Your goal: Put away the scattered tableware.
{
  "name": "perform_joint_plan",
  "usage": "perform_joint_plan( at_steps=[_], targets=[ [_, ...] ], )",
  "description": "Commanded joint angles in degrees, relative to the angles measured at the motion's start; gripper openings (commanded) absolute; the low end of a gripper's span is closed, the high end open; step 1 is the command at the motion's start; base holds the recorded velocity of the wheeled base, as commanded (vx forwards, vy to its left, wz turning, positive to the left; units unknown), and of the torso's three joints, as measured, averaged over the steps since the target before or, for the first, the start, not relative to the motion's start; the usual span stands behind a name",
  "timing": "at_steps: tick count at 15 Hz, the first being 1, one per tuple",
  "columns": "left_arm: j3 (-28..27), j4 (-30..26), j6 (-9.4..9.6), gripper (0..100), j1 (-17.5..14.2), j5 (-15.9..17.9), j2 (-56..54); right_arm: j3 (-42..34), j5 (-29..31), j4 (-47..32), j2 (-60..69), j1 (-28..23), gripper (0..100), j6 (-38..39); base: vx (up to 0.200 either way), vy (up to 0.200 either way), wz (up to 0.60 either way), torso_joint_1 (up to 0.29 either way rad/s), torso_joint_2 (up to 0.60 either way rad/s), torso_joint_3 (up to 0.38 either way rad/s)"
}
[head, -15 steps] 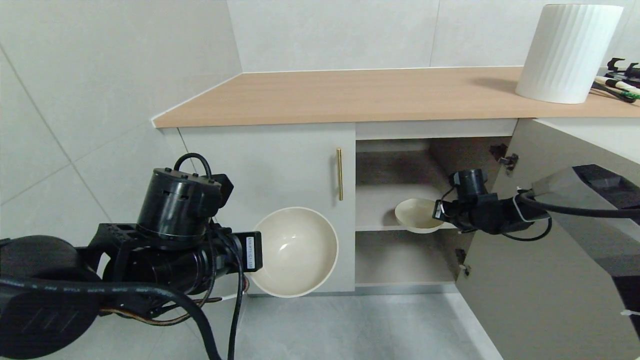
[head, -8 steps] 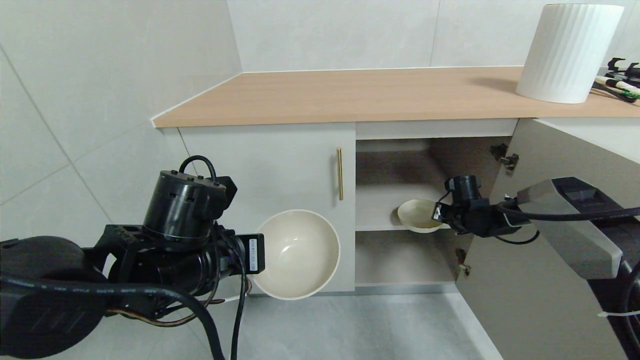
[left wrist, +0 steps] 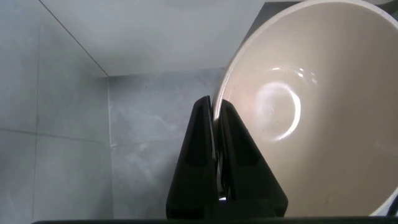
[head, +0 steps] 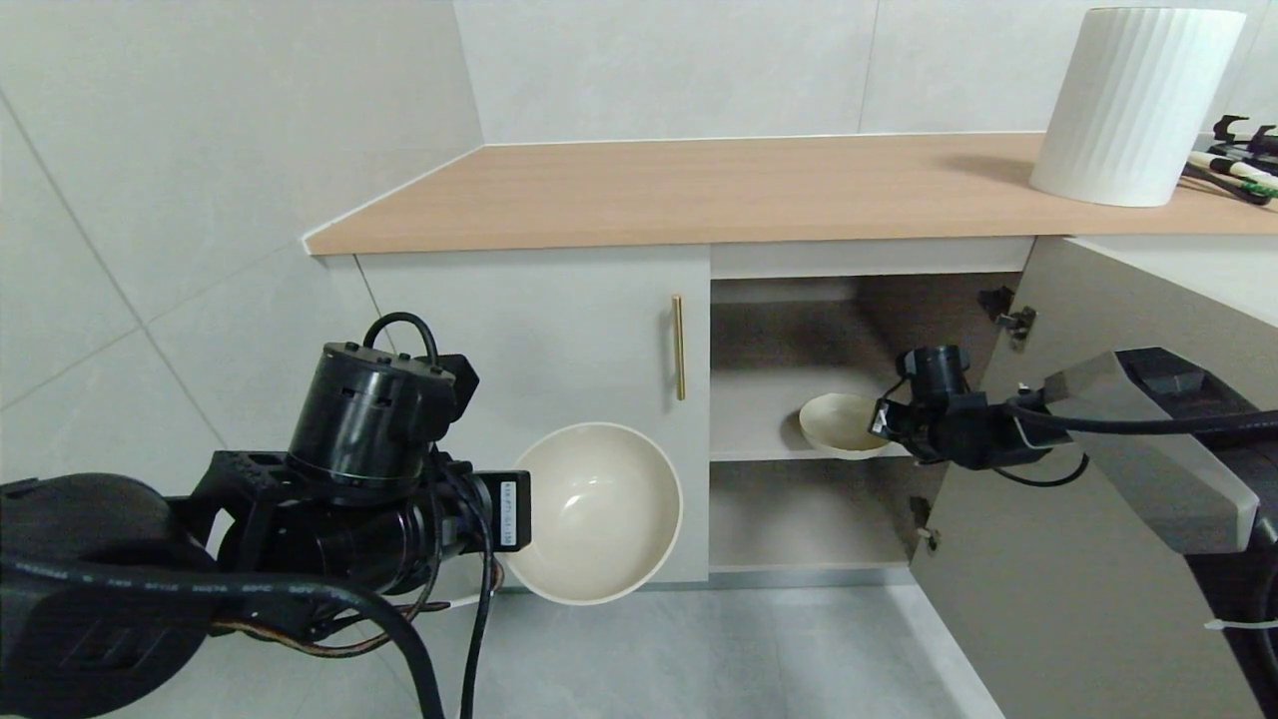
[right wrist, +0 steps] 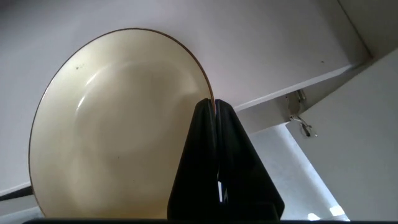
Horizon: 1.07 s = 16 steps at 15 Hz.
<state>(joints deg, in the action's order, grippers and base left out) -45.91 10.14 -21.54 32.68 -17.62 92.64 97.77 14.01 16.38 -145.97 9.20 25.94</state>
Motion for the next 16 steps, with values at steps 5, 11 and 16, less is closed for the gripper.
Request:
perform_joint_plan(
  at_steps=[5,11,16],
  targets=[
    [0.21,0.14,-0.17,0,0.54,-0.05,-0.18,-1.09,-0.12,0.05,1.21,0.11,0,0.07,0.080,0.000,0.00,-0.001,0.00,0.001],
    [0.29,0.23,-0.17,0,0.63,-0.14,-0.35,2.25,0.49,0.05,-2.74,0.38,0,-0.10,0.000,0.000,0.00,0.000,0.00,0.000],
    [0.29,0.23,-0.17,0,0.98,-0.14,-0.09,7.44,0.93,-1.18,-6.52,1.61,0,-0.10,0.000,0.000,0.00,0.000,0.00,0.000]
  ],
)
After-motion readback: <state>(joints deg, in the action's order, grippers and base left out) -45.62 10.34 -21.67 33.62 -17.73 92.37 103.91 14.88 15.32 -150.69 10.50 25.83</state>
